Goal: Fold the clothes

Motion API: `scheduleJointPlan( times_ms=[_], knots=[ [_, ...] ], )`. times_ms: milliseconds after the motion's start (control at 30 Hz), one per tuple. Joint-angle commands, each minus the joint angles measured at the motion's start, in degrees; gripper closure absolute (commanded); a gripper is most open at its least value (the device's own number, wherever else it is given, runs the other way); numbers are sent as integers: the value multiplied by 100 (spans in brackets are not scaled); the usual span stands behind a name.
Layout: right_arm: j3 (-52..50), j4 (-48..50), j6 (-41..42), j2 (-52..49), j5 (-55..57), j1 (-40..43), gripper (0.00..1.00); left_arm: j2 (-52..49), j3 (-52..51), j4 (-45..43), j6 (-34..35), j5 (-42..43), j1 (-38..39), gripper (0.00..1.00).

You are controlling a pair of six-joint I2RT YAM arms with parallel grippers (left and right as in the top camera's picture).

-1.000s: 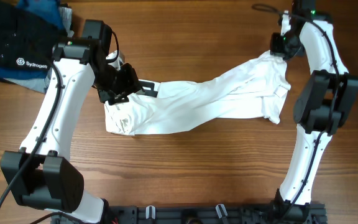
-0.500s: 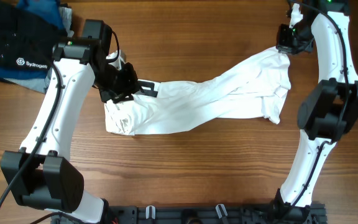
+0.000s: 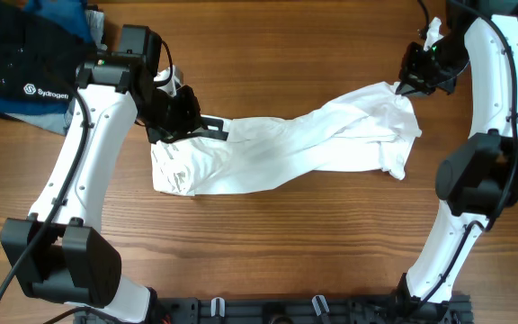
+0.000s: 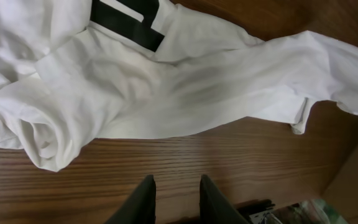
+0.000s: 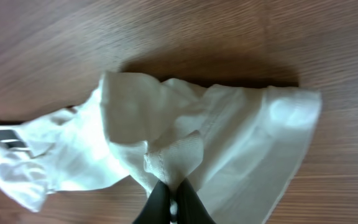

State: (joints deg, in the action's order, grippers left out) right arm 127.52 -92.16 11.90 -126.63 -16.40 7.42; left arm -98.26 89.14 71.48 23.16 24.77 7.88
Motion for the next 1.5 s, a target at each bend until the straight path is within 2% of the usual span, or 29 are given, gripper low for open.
scheduleJointPlan(
  times_ms=[0, 67, 167, 200, 400, 633, 867, 1033, 1200, 1467],
  knots=[
    [-90, -2, 205, 219, -328, -17, 96, 140, 55, -286, -28, 133, 17, 81],
    [-90, 35, 157, 236, -214, -17, 95, 140, 55, -496, -28, 133, 15, 85],
    [-90, 103, 179, 295, 761, -35, 95, 140, 55, -763, -28, 131, 15, 88],
    [-90, 72, 251, 332, 970, -35, 95, 140, 55, -811, -28, 131, 15, 92],
    [-90, -2, 293, 706, 955, -50, 95, 140, 55, -826, -28, 131, 15, 95],
    [-382, -2, 190, 1366, 389, -332, 96, 140, 55, -732, -26, 136, 17, 95],
    [-1762, 20, 479, 1552, 367, -599, 96, 140, 55, -549, -26, 138, 15, 95],
    [-3049, 575, 566, 1552, 345, -592, 96, 140, 55, -450, -28, 136, 17, 95],
    [-3888, 1102, 765, 1552, 363, -507, 96, 140, 55, -407, -28, 136, 17, 95],
    [-4367, 1757, 962, 1552, 476, 258, 96, 140, 55, -308, -28, 136, 17, 95]
  ],
)
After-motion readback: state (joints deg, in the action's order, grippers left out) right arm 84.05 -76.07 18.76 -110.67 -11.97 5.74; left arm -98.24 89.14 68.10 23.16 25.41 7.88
